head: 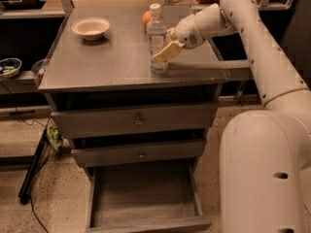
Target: Place blue plastic bottle into bottom drawer
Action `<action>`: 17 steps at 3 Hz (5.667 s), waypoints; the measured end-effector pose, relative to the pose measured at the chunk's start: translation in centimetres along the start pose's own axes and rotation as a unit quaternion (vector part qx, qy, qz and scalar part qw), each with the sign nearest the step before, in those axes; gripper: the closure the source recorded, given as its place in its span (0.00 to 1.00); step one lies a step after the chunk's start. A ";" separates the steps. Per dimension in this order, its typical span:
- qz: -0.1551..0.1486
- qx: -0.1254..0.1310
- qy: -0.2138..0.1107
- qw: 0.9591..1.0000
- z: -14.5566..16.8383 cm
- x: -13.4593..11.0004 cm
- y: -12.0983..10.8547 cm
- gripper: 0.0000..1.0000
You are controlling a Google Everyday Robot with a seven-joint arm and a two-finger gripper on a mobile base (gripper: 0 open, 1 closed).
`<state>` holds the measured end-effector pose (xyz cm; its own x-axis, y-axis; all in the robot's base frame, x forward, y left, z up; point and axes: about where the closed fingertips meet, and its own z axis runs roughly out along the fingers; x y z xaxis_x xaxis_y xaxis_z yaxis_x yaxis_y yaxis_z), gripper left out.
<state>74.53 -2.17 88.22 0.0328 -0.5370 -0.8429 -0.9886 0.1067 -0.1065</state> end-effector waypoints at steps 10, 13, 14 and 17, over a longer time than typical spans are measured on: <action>-0.014 0.039 -0.021 0.999 -3.2 -1.7 21.1 1.00; 0.008 0.058 -0.027 0.998 0.2 2.6 24.8 1.00; 0.005 0.073 -0.020 0.997 0.7 3.8 24.2 1.00; 0.027 0.080 -0.007 0.996 2.5 7.6 22.7 1.00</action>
Offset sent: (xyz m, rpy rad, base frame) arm -0.0452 -0.0032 0.0361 0.0723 -0.0217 0.0127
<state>52.67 -1.75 78.06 -0.0165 -0.5158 -0.8566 -0.9529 0.2675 -0.1427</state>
